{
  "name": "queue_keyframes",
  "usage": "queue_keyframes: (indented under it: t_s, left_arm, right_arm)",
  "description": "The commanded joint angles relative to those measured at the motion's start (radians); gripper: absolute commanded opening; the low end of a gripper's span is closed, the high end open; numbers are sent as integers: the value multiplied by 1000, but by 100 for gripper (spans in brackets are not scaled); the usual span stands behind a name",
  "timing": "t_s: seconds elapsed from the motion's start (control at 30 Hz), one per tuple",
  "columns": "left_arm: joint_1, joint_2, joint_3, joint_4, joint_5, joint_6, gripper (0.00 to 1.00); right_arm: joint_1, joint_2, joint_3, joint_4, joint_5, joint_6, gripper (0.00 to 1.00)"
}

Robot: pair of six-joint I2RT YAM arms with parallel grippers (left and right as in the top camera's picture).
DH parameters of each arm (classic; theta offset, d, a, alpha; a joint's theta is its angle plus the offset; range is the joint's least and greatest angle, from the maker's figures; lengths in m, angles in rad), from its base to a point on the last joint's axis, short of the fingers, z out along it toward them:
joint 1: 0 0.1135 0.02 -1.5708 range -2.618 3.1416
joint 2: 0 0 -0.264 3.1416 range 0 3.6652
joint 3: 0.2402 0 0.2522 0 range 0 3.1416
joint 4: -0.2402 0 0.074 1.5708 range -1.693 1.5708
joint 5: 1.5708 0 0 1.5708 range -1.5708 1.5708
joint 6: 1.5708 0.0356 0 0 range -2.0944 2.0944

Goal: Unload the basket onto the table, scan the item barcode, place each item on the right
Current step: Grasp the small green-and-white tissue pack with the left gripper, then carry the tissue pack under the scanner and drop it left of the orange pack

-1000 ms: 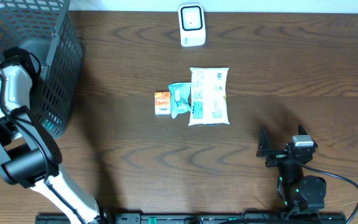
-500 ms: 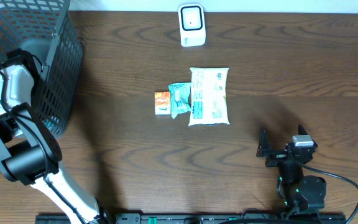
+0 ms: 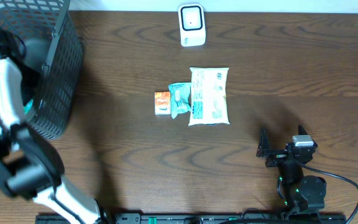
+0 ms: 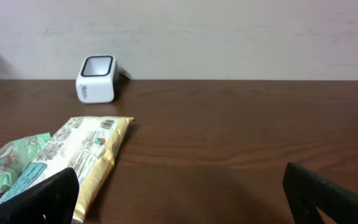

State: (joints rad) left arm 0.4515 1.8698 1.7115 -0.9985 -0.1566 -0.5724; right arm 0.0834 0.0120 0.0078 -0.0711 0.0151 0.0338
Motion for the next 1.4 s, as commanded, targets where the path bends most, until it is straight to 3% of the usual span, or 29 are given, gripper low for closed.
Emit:
queue_keyframes:
  t_s: [0.0, 0.17, 0.43, 0.53, 0.8, 1.0, 1.2, 1.37]
  left_arm:
    - [3, -191, 45, 40, -9, -2, 8]
    - [3, -402, 45, 140, 48, -11, 7]
    - [-39, -624, 45, 264, 487, 2, 7]
    - [-119, -637, 45, 275, 568, 62, 7]
    - [-436, -531, 25, 269, 526, 371, 7]
    - [-595, -370, 23, 214, 227, 373, 7]
    - [-673, -187, 23, 193, 215, 355, 7]
    - [-700, -31, 23, 228, 215, 188, 7]
  right_arm:
    - [-3, -6, -2, -4, 1, 10, 99]
    - [-3, -6, -2, -3, 1, 10, 99]
    - [-3, -6, -2, -3, 1, 10, 99]
    - [-3, -6, -2, -3, 1, 10, 99]
    - [-3, -6, -2, -3, 1, 10, 99]
    - [-3, -6, -2, -3, 1, 10, 99]
    - [-3, -6, -2, -3, 1, 10, 99]
    - [-3, -6, -2, -4, 1, 10, 99]
